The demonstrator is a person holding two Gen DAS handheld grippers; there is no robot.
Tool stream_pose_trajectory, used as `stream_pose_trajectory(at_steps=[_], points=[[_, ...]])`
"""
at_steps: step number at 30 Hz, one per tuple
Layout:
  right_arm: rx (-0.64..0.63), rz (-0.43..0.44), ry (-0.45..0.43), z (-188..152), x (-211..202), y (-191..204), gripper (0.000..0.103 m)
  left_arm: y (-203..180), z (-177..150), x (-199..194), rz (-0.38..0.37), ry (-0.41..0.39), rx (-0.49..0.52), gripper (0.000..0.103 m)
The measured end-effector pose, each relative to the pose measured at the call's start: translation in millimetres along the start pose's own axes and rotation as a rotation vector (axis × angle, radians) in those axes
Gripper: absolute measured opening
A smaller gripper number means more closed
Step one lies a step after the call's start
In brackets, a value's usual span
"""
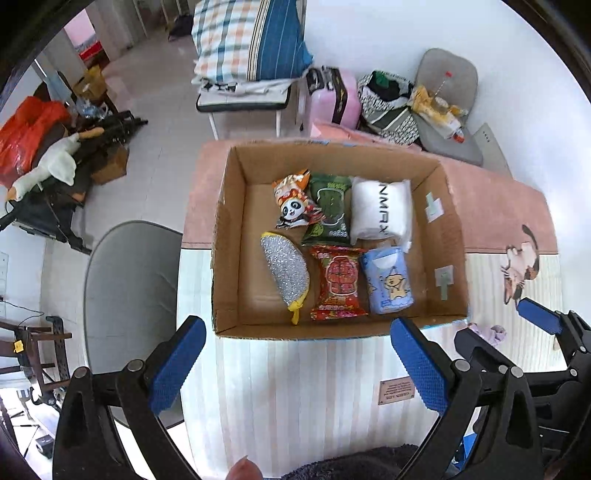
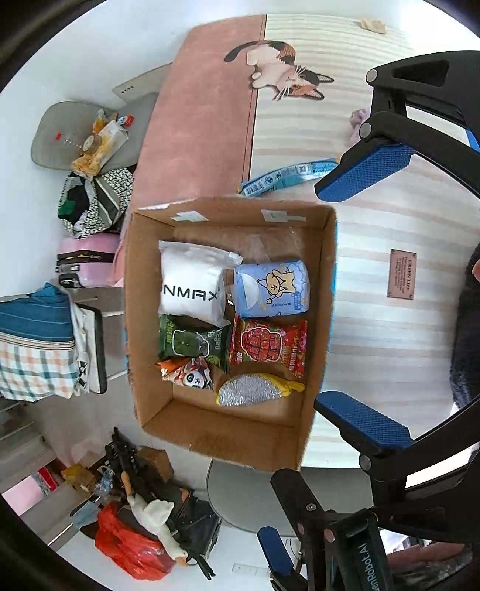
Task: Organize soft objects
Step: 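Grasp the lavender cloth with the left tool while the right tool grasps the blue stick packet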
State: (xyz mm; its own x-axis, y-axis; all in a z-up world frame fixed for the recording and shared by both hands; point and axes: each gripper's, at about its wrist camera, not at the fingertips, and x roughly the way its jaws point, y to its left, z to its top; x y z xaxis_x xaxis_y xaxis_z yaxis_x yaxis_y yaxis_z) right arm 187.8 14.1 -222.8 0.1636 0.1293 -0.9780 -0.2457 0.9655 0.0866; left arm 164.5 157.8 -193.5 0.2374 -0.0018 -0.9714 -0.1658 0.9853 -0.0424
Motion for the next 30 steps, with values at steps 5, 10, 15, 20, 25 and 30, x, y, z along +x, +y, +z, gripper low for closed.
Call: stream_pose_trajectory(at_steps=[5,10,15,20,25,30], points=[[-0.002,0.029,-0.045,-12,-31,0,0.103,-7,-5,-24,0.001,-0.045,0.012,0.102],[0.002,0.088,-0.075,-17,-48,-2,0.103,-18,-4,-37,0.023,-0.069,0.039,0.102],[0.136,0.199,-0.087,-30,-46,-39,0.103,-55,2,-36,0.022,-0.101,0.084,0.102],[0.317,0.147,-0.057,-53,-36,-112,0.103,-121,17,-10,-0.015,-0.07,0.157,0.102],[0.572,0.089,0.043,-93,2,-213,0.103,-208,34,48,-0.065,0.075,0.224,0.102],[0.881,0.196,0.146,-139,76,-295,0.101,-282,35,91,-0.013,0.16,0.348,0.102]])
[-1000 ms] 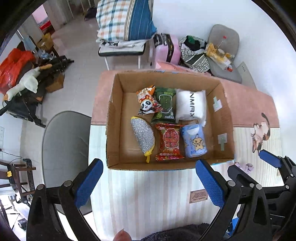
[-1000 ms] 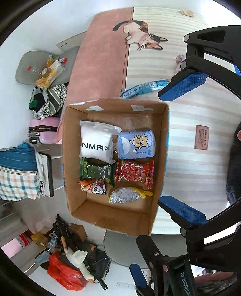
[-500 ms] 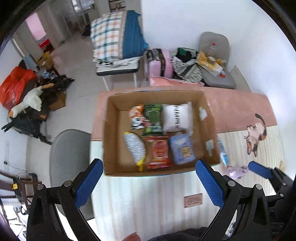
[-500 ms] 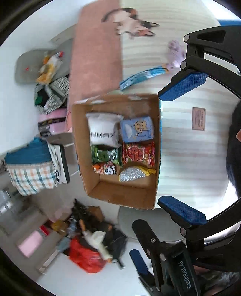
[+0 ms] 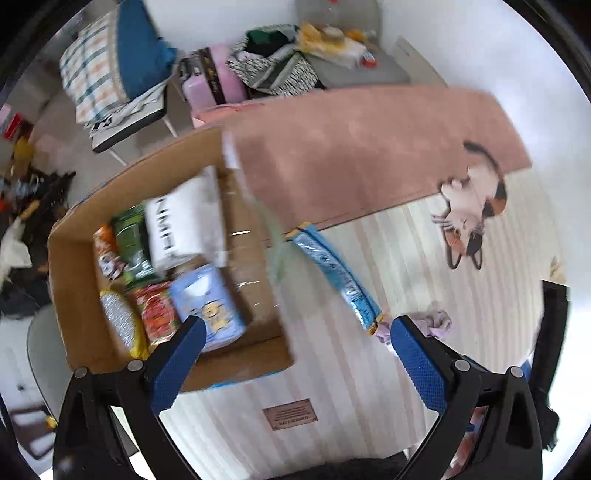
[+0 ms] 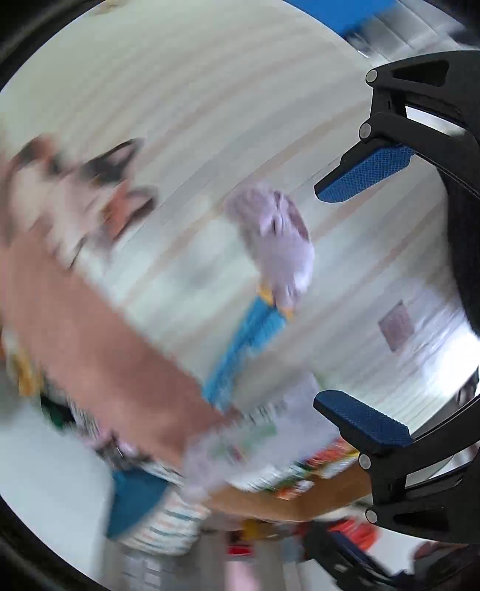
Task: Organize soft objects
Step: 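Grasp the lavender cloth with the left tool while the right tool grasps the blue stick packet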
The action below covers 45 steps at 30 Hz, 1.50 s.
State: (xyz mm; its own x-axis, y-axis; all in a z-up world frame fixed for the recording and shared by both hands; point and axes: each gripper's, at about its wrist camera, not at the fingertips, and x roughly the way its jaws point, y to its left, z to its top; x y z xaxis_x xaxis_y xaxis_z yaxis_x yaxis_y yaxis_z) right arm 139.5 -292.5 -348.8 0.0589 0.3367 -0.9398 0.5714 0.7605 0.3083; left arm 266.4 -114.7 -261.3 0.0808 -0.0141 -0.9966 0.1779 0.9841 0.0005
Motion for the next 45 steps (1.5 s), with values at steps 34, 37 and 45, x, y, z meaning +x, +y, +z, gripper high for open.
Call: stream_pose_trajectory(at_steps=[34,37,45], points=[[-0.397,-0.07,0.268,23,52,-76,0.072,-107,-100,109,0.033,0.202,0.322,0.102],[-0.373,-0.091,0.26,33,49,-93,0.072,-126,-103,131,0.005,0.25,0.352,0.102],[-0.436,-0.157,0.215,51,41,-90,0.072,-145,-96,180,0.033,0.322,0.324,0.051]])
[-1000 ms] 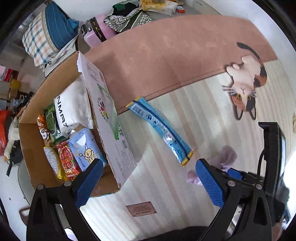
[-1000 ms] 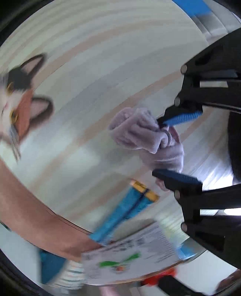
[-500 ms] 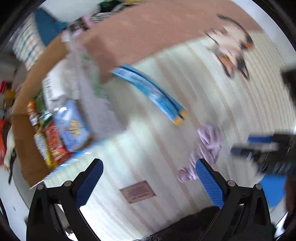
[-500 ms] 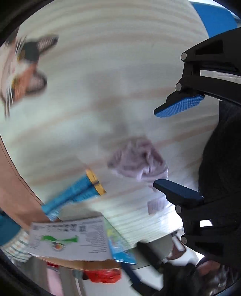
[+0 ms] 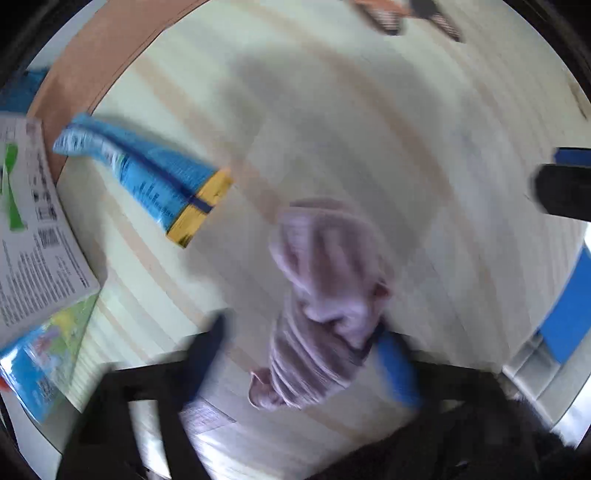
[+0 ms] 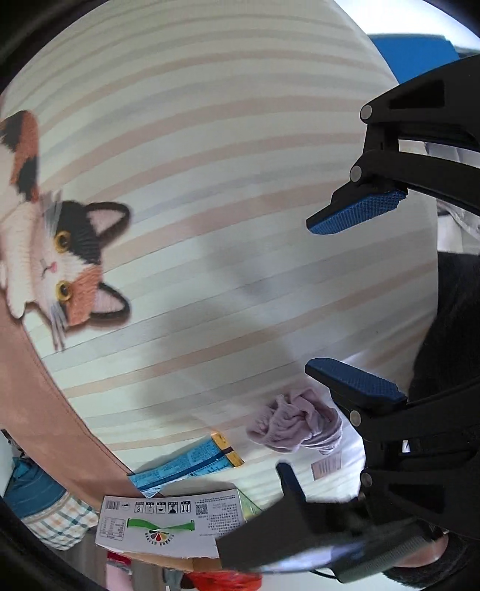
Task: Organize soft objects
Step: 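Grasp the lavender cloth with the left tool while the right tool grasps the blue stick packet, then place the cloth and stick packet into the box and release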
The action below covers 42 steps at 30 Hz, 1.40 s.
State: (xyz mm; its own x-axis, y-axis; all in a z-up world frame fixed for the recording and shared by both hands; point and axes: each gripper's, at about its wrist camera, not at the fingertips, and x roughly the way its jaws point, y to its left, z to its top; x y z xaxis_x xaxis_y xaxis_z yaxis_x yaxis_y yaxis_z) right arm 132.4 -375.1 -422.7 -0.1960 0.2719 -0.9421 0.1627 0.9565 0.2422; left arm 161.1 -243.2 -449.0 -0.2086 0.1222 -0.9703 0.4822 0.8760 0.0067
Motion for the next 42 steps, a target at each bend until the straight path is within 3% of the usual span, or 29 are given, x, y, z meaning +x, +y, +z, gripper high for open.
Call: stream_pose_trajectory(at_steps=[2,5,10,14,18,22,23,24,25,26,29,31,35,36,42], points=[[-0.036,-0.018,-0.013,14,-14,-1,0.072,17,-4,-1,-0.042,-0.004,-0.116,0.042],[-0.097,-0.04,-0.028,29,-24,20,0.072,41,-22,0,-0.093,0.007,-0.244,0.042],[-0.231,-0.06,-0.057,63,-27,87,0.072,95,-70,9,-0.093,0.008,-0.465,0.042],[-0.331,-0.073,-0.04,94,0,159,0.072,136,-102,27,-0.127,0.03,-0.618,0.042],[-0.413,-0.157,-0.012,118,35,216,0.071,161,-119,39,-0.176,0.017,-0.711,0.044],[-0.435,-0.213,0.017,130,58,240,0.066,173,-128,41,-0.181,-0.007,-0.731,0.045],[-0.438,-0.221,0.025,131,62,243,0.057,175,-128,41,-0.188,-0.012,-0.737,0.042],[-0.44,-0.229,0.034,132,67,245,0.041,177,-129,42,-0.193,-0.014,-0.74,0.042],[-0.44,-0.251,0.047,132,71,247,0.037,178,-129,42,-0.201,-0.018,-0.745,0.041],[-0.444,-0.29,0.013,131,70,248,0.026,180,-130,42,-0.205,-0.024,-0.752,0.039],[-0.431,-0.31,-0.003,127,69,245,0.018,188,-135,38,-0.22,-0.048,-0.767,0.038],[-0.407,-0.314,-0.003,123,65,239,0.016,186,-163,34,-0.224,-0.067,-0.764,0.038],[-0.347,-0.254,-0.01,108,44,219,0.015,190,-178,10,-0.228,-0.114,-0.724,0.038],[-0.332,-0.234,-0.016,104,37,215,0.015,193,-172,-2,-0.236,-0.128,-0.72,0.038],[-0.267,-0.084,-0.076,70,-28,205,0.015,217,-208,-85,-0.291,-0.284,-0.699,0.038]])
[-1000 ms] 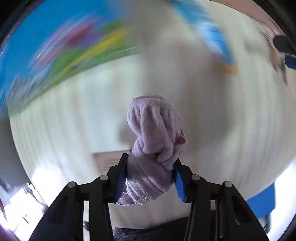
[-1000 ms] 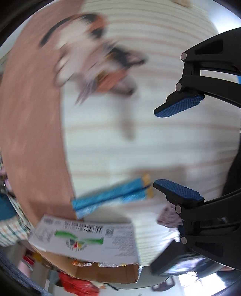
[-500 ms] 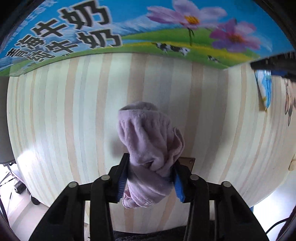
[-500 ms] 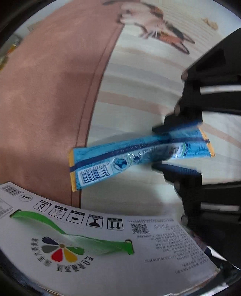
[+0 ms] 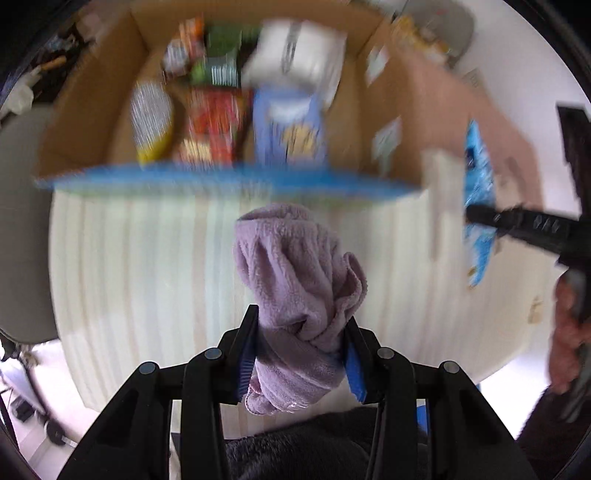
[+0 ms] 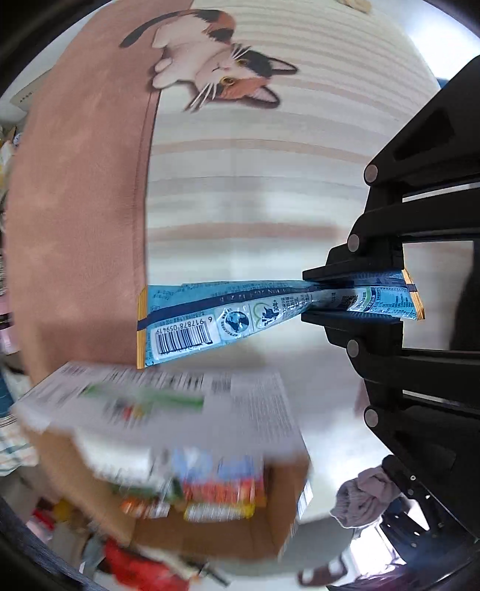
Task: Organize soft objects
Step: 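Place the cloth and stick packet into the box and release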
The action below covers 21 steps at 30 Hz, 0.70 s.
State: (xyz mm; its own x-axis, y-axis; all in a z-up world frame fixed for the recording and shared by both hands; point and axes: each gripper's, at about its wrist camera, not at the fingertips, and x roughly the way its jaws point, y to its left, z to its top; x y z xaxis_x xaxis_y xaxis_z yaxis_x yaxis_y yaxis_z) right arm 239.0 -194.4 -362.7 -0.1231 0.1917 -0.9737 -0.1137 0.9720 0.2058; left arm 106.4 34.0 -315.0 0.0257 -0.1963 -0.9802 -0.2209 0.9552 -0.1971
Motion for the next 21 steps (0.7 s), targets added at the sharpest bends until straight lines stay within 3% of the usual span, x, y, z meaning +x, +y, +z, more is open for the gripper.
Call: stream_pose_trajectory(at_steps=[4,6,9,14,21], points=[[-0.008,0.066,-0.095,-6,-60,30,0.015,16,38,-62,-0.021,-0.098,0.001,0.038],[-0.025,0.095,-0.122,-2,-80,52,0.015,21,75,-82,0.005,-0.125,-0.016,0.038],[-0.035,0.099,-0.148,14,-82,100,0.015,50,117,-94,0.053,-0.144,-0.057,0.038],[-0.003,0.057,-0.144,49,-58,139,0.015,100,173,-55,0.159,-0.046,-0.102,0.038],[0.006,-0.077,-0.087,68,-4,177,0.015,137,191,-2,0.228,0.123,-0.103,0.039]])
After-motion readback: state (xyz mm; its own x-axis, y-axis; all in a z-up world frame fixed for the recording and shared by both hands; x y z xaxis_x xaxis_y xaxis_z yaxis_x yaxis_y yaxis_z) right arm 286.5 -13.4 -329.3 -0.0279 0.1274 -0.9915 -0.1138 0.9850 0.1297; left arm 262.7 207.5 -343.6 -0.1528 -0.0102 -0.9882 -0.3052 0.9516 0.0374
